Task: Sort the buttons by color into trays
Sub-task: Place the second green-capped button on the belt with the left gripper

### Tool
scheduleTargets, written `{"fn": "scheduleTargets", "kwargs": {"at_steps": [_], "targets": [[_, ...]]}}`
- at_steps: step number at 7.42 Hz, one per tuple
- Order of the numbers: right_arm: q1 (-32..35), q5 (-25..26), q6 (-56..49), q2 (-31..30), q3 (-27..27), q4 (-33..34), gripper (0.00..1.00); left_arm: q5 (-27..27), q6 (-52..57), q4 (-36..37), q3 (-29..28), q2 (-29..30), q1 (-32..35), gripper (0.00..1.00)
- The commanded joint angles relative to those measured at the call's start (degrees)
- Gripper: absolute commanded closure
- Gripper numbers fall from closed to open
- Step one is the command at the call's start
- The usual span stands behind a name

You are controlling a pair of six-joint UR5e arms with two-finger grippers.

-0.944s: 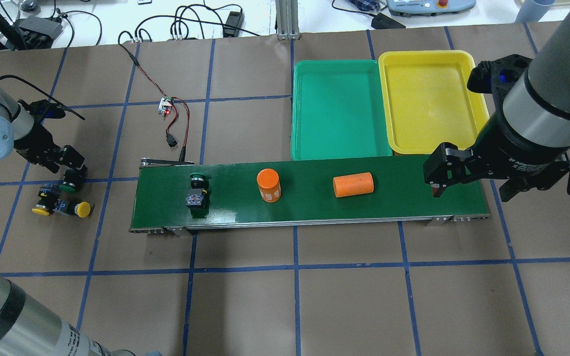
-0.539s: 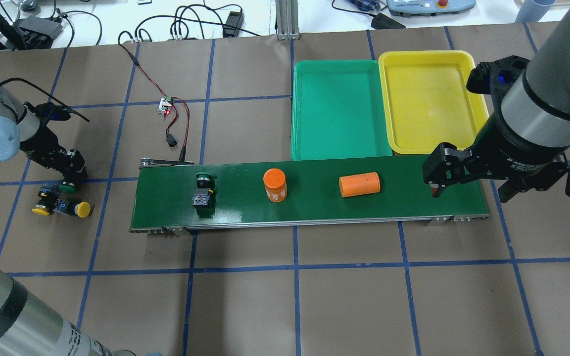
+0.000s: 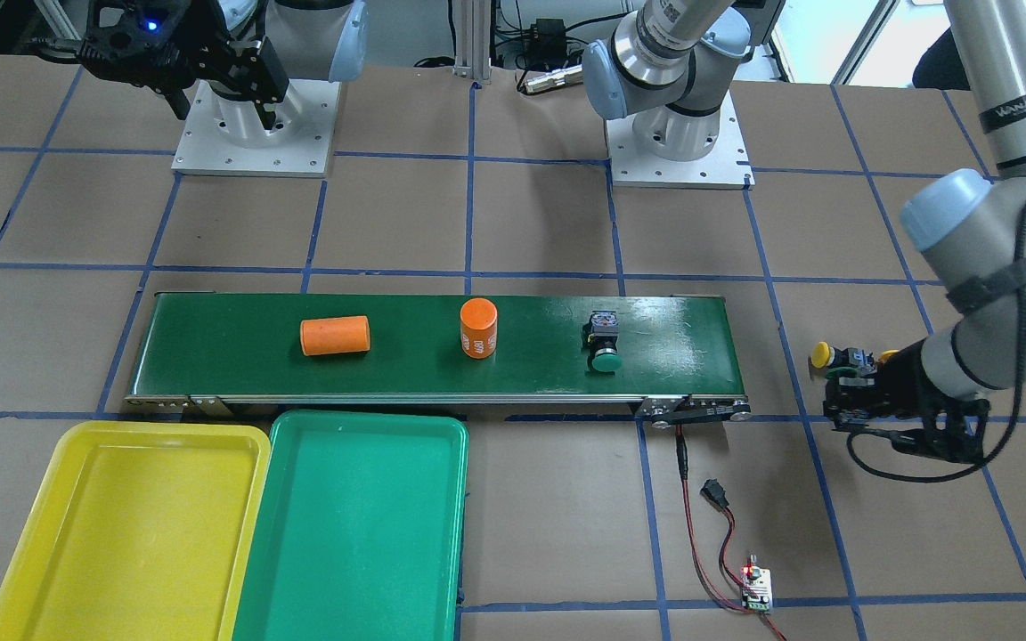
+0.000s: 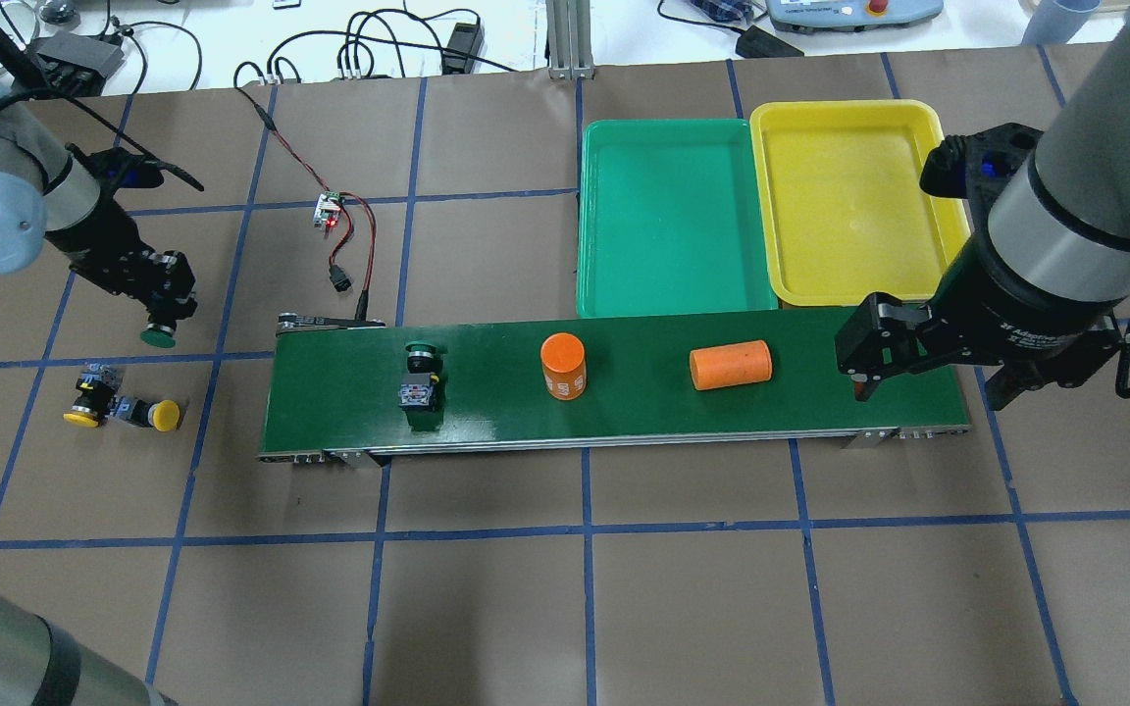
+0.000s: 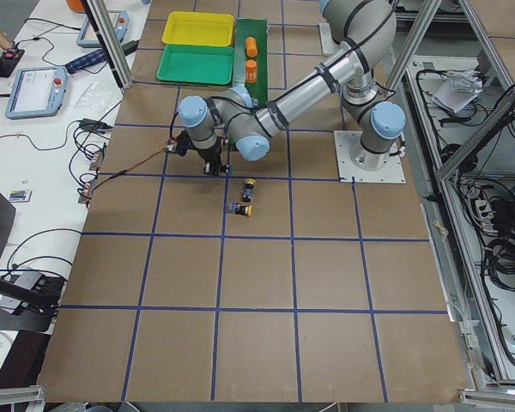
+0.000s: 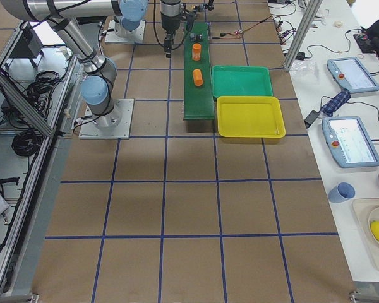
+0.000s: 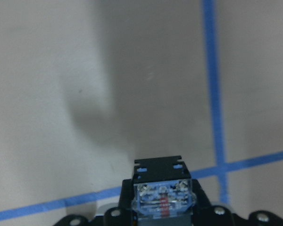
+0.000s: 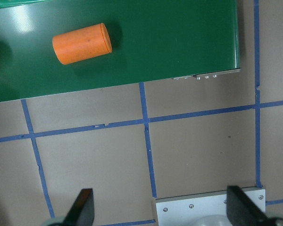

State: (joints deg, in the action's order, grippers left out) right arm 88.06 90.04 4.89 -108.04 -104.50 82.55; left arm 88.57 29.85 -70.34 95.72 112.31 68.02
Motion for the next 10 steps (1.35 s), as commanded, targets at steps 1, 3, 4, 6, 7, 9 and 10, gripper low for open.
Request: {"fn": "scheduleTargets", "kwargs": {"at_steps": [1, 3, 4, 6, 7, 9, 10], "targets": [[0.0, 0.0, -0.3, 0.0, -0.1, 0.0, 0.0, -4.7, -12.5, -1.6, 6.9, -6.4, 8.3, 1.0], [0.0, 0.0, 0.2, -0.1, -0.2, -0.1, 0.0, -4.5, -15.7, 6.0, 15.3, -10.4, 9.9, 1.0], [0.0, -0.1, 0.3, -0.2, -0.3, 0.0, 0.0, -4.4, -15.8, 8.6, 17.1, -10.7, 11.2, 1.0], [0.0, 0.0, 0.0, -0.1, -0.4, 0.1, 0.0, -4.5, -20.5, 8.6, 17.6, -9.7, 12.7, 0.48], [0.0, 0.0, -0.3, -0.1, -0.3, 0.1, 0.0, -4.4, -22.2, 8.7, 17.2, -10.0, 13.9, 0.0], [0.0, 0.0, -0.3, -0.2, -0.4, 0.2, 0.0, -2.9, -21.1, 8.0, 14.3, -11.7, 12.9, 0.0], [0.0, -0.1, -0.2, -0.1, -0.4, 0.2, 0.0, 0.3, -14.4, 7.0, 12.8, -11.6, 10.4, 0.0]]}}
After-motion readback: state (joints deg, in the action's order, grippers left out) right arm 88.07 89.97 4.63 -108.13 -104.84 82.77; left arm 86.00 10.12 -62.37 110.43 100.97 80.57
